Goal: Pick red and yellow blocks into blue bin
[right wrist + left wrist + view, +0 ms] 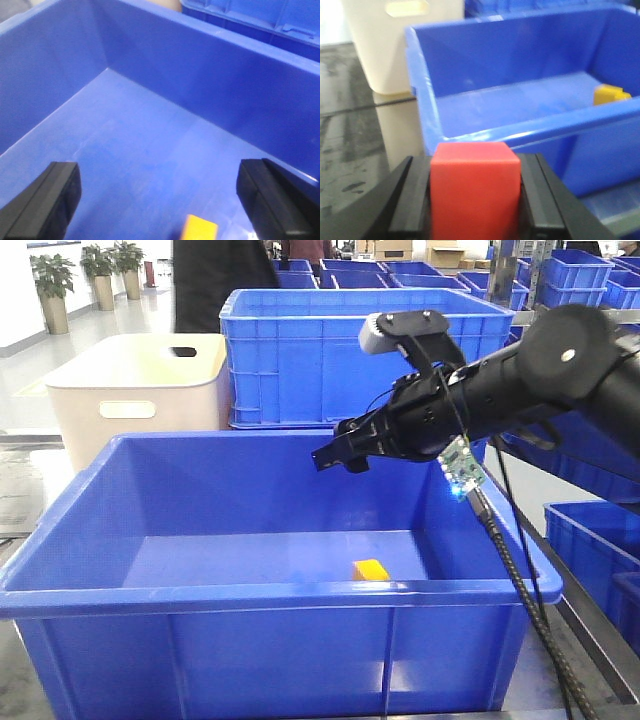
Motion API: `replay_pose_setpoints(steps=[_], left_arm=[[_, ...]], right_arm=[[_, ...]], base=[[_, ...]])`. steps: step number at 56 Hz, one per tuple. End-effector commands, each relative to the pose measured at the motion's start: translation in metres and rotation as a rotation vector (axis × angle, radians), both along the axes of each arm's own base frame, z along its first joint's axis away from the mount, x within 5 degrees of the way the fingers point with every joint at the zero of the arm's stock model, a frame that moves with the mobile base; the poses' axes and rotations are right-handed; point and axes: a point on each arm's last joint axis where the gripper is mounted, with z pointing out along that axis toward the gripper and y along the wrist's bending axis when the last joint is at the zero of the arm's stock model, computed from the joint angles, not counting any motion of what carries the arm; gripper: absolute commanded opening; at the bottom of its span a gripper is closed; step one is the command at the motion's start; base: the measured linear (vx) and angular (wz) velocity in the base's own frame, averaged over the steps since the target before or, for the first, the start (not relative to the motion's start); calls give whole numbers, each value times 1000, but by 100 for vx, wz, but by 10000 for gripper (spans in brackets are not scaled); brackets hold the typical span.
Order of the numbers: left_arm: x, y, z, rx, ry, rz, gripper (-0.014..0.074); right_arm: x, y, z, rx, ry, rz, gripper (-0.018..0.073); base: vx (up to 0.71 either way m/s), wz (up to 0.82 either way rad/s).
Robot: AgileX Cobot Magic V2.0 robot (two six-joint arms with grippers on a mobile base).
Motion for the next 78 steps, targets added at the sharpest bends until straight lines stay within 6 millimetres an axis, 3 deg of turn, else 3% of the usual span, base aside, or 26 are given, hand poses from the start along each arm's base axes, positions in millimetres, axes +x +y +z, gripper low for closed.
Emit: replay_pose_setpoints(steps=[1,16,25,32,38,48,56,62,68,72,78], left_arm=[[19,-4,30,17,-46,-30,2],[129,-39,95,11,-42,-213,2],[195,-64,99,-29,-1,-288,27],[229,-76,95,-87,47,-349,143],[247,-83,85,-90,101,-392,325],[252,-84,82,-91,111,-397,623],[252,-84,83,-82,99,-397,707],[249,-84,82,-70,116,-418,682],[240,-84,86,-54,136,-445,584],[229,-82,92,-45,156,-453,447],[203,-78,107,-18,186,-477,75]], right_arm=[[-23,-11,46,31,-156,-19,696],[-28,-16,51,-17,-186,-36,610],[-28,-16,51,-16,-187,-36,583],[-30,-19,53,-33,-196,-48,583],[-31,-20,55,-50,-207,-54,583],[-32,-21,56,-56,-212,-61,583],[-31,-21,56,-54,-218,-63,583],[-31,-22,56,-62,-218,-64,581],[-36,-24,60,-69,-223,-67,529],[-45,-28,65,-88,-215,-70,430],[-67,-37,73,-133,-159,-83,151]], base=[[0,0],[0,0],[0,0],[0,0],[0,0],[0,0],[0,0],[0,0],[0,0],[0,0],[0,0]])
